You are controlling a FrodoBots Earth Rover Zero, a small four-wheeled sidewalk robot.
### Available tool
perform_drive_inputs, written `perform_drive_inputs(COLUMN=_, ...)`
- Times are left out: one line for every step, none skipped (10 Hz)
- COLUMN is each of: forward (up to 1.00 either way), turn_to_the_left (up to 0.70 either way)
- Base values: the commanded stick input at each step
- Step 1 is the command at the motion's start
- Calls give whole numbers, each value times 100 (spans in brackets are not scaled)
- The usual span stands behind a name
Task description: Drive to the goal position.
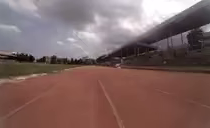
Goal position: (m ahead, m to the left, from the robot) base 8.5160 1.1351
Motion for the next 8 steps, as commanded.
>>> perform_drive_inputs(forward=45, turn_to_the_left=0)
perform_drive_inputs(forward=45, turn_to_the_left=0)
perform_drive_inputs(forward=45, turn_to_the_left=0)
perform_drive_inputs(forward=45, turn_to_the_left=0)
perform_drive_inputs(forward=45, turn_to_the_left=0)
perform_drive_inputs(forward=45, turn_to_the_left=0)
perform_drive_inputs(forward=45, turn_to_the_left=0)
perform_drive_inputs(forward=45, turn_to_the_left=0)
